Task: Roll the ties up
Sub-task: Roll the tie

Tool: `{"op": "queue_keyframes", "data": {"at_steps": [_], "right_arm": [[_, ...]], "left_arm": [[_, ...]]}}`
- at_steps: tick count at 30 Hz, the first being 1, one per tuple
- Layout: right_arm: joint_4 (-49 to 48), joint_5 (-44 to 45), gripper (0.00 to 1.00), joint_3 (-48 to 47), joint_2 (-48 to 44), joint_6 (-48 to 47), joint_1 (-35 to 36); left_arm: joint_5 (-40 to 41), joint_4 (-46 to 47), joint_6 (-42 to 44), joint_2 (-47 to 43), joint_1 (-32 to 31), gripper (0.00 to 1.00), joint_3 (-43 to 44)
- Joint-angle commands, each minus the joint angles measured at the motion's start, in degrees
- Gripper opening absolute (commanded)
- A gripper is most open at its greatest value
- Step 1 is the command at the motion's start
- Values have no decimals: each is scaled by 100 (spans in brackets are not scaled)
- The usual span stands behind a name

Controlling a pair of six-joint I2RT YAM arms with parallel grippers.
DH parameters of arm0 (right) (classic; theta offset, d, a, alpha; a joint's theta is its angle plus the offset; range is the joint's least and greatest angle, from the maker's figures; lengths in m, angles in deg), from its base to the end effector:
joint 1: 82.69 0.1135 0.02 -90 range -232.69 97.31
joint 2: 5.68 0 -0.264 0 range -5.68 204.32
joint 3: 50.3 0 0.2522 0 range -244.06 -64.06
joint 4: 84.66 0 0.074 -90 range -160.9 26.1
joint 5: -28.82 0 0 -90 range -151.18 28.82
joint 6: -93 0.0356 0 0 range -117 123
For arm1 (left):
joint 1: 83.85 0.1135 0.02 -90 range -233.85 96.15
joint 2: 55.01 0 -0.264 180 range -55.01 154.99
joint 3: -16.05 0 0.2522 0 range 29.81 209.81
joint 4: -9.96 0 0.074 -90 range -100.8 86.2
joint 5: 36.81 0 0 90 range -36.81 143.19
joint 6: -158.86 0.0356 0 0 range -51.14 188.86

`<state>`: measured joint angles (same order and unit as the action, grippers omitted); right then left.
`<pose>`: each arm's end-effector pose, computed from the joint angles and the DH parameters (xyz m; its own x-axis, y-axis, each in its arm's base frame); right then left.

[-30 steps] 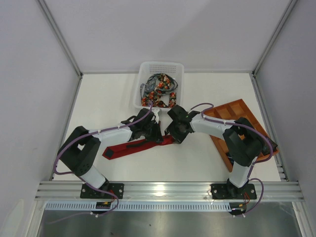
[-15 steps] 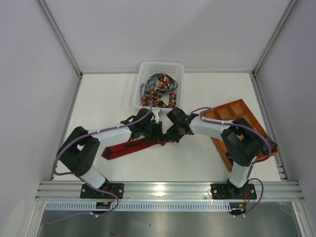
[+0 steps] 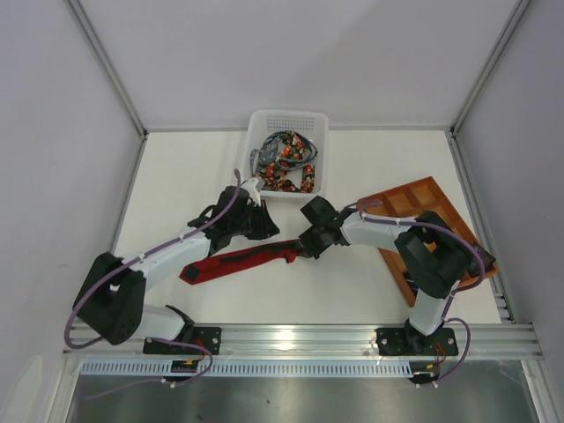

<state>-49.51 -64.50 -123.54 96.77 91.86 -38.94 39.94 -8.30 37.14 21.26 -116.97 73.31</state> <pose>0.2474 0.2397 0.1495 -0.7213 0.6913 0.0436 0.6370 0.6373 0.4337 0.2319 -0.1611 0.2220 -0.7914 -0.0948 -0.6039 0.3157 0.7827 -0.5365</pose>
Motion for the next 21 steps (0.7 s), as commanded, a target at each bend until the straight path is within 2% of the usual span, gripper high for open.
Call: {"op": "queue_keyframes", "data": {"at_steps": [1,2,8,21], "right_arm": [[-91,-38,4,104,-261,263,-24],[-91,-38,3,112,-287,290,-24],[-284,67,1,411,-594,676,-15],[-1268,470,0,763,-779,1625,99]], "left_arm": [[87,228,-97,607,87,11,62],[34,421,-141,704,87,8,35],[-54,976,-326,1083,61,2,-290],[-1,1275,-466,1197,-194,1,-826]]}}
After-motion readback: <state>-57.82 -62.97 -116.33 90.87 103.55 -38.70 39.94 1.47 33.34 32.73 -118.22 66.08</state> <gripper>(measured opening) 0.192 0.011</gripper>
